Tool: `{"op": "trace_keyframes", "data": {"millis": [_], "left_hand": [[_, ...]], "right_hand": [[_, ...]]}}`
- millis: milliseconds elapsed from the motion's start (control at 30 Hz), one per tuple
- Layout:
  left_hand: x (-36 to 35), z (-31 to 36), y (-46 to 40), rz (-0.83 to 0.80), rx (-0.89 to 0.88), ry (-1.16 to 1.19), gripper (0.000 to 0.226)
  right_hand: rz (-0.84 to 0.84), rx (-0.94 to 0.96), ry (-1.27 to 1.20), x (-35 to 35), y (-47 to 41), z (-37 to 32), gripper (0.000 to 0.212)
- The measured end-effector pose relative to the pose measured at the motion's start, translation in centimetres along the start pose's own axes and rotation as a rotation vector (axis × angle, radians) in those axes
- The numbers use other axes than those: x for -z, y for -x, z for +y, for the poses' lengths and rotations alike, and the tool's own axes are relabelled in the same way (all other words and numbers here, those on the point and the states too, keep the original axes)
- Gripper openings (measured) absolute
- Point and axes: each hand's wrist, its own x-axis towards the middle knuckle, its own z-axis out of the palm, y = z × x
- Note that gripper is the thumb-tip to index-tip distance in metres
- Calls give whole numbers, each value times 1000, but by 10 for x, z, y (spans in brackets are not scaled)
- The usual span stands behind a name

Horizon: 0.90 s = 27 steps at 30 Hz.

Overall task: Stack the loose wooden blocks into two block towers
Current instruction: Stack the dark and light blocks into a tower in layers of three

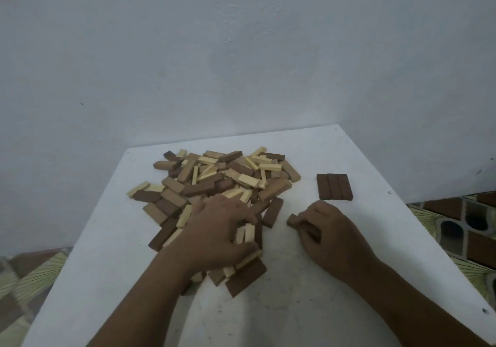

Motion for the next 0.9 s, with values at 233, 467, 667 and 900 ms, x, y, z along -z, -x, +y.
{"op": "trace_keyframes", "data": {"millis": [233,467,667,900], "left_hand": [[-9,20,-6,-10,68,-45,61],[-13,20,-16,10,-19,-103,55],[-24,33,-32,95,-29,1,19],[-32,61,-38,253,27,231,31]], "right_hand": [[-46,52,146,-21,-10,-30,35],[-33,-23,17,2,14,-11,26],[-16,-19,-54,14,29,7,16],[18,-37,-96,13,34,8,23]]}}
